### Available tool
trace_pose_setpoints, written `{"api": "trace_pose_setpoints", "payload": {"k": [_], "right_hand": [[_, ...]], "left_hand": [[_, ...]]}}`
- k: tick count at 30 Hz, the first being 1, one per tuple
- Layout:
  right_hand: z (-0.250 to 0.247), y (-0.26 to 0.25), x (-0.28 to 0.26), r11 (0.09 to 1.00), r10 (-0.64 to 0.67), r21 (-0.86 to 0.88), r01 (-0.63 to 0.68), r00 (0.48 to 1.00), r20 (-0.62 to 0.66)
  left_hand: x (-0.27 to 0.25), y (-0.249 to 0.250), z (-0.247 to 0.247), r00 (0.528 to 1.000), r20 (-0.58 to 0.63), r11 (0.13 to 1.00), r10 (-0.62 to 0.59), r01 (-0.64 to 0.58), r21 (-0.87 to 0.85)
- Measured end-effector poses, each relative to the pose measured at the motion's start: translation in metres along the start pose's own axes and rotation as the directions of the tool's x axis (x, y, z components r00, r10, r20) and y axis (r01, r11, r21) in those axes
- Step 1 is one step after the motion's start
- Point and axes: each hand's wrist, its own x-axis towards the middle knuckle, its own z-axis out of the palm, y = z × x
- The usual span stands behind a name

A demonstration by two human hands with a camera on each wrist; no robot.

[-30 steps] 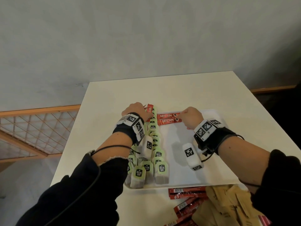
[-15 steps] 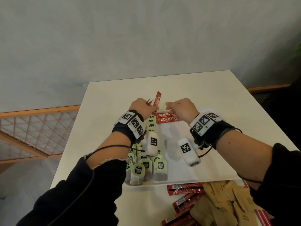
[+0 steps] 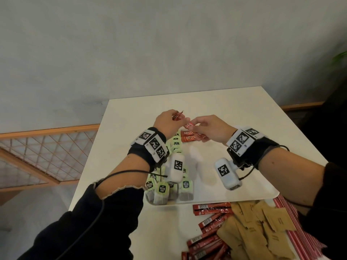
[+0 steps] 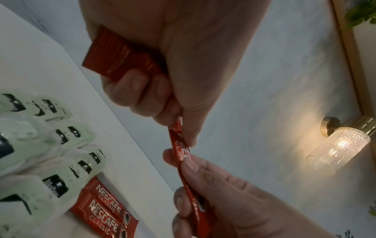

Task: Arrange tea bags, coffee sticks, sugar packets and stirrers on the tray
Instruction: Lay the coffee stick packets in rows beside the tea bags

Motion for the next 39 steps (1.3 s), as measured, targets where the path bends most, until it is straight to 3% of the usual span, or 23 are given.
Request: {"api": "trace_pose_setpoints", "payload": {"k": [4, 9, 12, 15, 21, 28, 31, 33, 36, 39], "right_hand": [[-0.009, 0.004, -0.003, 0.997, -0.024, 0.075, 0.033, 0.992, -0.12], [-0.021, 0.026, 0.004, 0.965, 0.132, 0.25, -0.081, 0.973, -0.192], [-0.024, 0.043, 0.005, 0.951, 0.295, 0.127, -0.281, 0.95, -0.105], [-0.021, 0.057, 0.003, 0.901, 0.435, -0.011, -0.435, 0.9, 0.014], [-0.006, 0.063, 0.018, 0.884, 0.44, -0.114, -0.453, 0.889, -0.125], [0.002, 0.064, 0.04, 0.86, 0.436, -0.164, -0.483, 0.863, -0.256], [-0.001, 0.064, 0.038, 0.832, 0.361, -0.323, -0.451, 0.882, -0.302], [-0.004, 0.06, 0.035, 0.88, 0.239, -0.318, -0.354, 0.907, -0.346], [-0.002, 0.043, 0.027, 0.989, 0.13, -0.027, -0.145, 0.943, -0.307], [0.001, 0.024, 0.017, 0.976, 0.077, 0.211, -0.048, 0.988, -0.132]], "left_hand": [[-0.006, -0.001, -0.002, 0.999, -0.044, 1.0, -0.007, 0.008, 0.004], [-0.006, -0.008, -0.004, 0.989, -0.008, 0.985, -0.15, 0.148, -0.091], [-0.005, -0.008, -0.005, 0.958, 0.082, 0.937, -0.276, 0.287, -0.201], [-0.004, -0.011, -0.007, 0.945, 0.124, 0.911, -0.303, 0.326, -0.254], [-0.004, -0.022, -0.008, 0.953, 0.181, 0.875, -0.242, 0.295, -0.384], [-0.007, -0.034, -0.014, 0.962, 0.189, 0.928, -0.197, 0.245, -0.282], [-0.008, -0.033, -0.015, 0.965, 0.192, 0.949, -0.177, 0.219, -0.227], [-0.011, -0.03, -0.015, 0.962, 0.213, 0.949, -0.17, 0.217, -0.226], [-0.014, -0.022, -0.012, 0.959, 0.24, 0.957, -0.148, 0.2, -0.209], [-0.015, -0.014, -0.008, 0.961, 0.247, 0.969, -0.125, 0.172, -0.176]]}}
